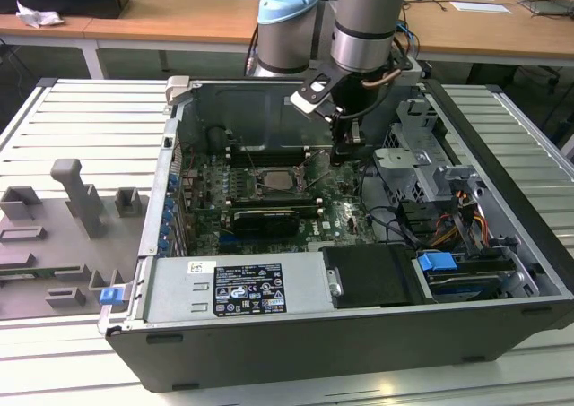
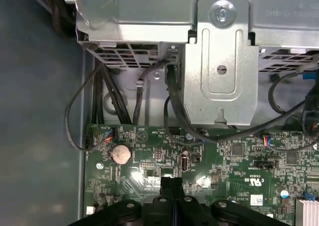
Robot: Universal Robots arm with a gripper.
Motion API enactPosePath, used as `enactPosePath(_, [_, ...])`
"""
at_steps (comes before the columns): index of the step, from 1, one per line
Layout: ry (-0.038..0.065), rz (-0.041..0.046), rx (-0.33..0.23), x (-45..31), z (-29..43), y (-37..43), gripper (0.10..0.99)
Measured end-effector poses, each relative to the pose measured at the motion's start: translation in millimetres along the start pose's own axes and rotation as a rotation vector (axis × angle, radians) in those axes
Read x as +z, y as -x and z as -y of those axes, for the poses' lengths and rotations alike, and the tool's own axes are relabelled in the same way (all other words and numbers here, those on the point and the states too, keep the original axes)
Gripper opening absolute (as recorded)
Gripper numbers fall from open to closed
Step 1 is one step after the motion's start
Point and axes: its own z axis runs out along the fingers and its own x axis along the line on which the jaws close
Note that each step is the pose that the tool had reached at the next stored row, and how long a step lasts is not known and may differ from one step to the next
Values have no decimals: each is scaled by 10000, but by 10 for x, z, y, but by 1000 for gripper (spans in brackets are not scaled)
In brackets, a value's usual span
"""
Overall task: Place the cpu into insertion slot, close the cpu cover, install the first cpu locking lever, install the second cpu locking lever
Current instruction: 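Close the cpu cover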
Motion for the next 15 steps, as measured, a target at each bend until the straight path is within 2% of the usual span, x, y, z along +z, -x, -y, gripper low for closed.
enactPosePath(7, [0, -9, -41, -1, 129, -4, 106])
enactPosePath(15, [1, -23, -42, -3, 213, -7, 106])
